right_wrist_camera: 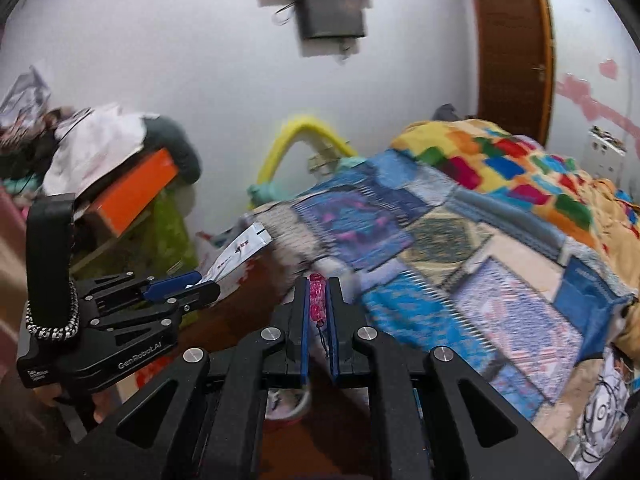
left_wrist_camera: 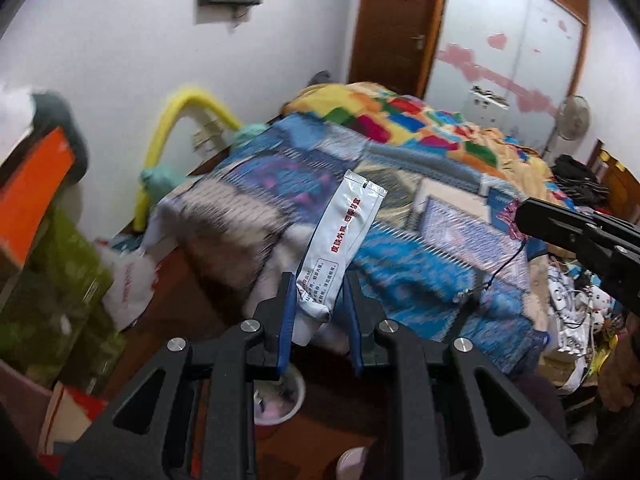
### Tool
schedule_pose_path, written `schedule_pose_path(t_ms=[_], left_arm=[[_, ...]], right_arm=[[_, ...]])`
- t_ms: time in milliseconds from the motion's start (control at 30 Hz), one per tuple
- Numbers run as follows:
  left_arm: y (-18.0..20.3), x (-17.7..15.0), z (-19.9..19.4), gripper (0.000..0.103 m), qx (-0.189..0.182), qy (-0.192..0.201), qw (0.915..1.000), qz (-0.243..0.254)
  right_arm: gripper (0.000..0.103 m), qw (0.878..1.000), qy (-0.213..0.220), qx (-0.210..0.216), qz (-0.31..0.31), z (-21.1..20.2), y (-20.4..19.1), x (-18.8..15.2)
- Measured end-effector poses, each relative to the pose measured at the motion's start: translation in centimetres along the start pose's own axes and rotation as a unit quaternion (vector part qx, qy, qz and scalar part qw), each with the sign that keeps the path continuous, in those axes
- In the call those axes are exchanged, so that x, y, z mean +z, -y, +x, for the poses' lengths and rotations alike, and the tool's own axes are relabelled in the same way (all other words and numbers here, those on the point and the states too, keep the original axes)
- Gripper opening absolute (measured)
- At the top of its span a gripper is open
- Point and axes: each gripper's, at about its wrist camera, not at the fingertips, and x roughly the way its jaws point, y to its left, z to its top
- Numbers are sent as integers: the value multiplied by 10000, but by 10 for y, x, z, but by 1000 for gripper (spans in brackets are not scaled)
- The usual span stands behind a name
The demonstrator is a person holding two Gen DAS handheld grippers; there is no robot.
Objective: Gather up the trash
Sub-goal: 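Carry the tube and lighter in both tools down over the white bin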
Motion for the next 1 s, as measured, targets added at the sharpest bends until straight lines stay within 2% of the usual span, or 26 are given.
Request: schedule_pose_path(t_ms=[200,467,700,833,1000], left_arm=[[-53,-42,19,23,280,-466,9979,-363],[-98,-95,67,23,398,-1178,9892,-772],[-117,-142,127,23,467,-1989,9741,-974],[-126,-165,157,23,416,-2412,9620,-1208],[-135,-182,187,23,466,-2759,9503,-1364]], right_arm=[[7,9977,-578,332,-96,53,-42,-24],[7,9878,-1496,369,-211,134,-68,-61],[7,9708,-2365,378,-144,206,-70,-101],[7,9595,-2791,392,-33,241,-68,-120],[7,9455,-3234,367,54,280,-66,-139]])
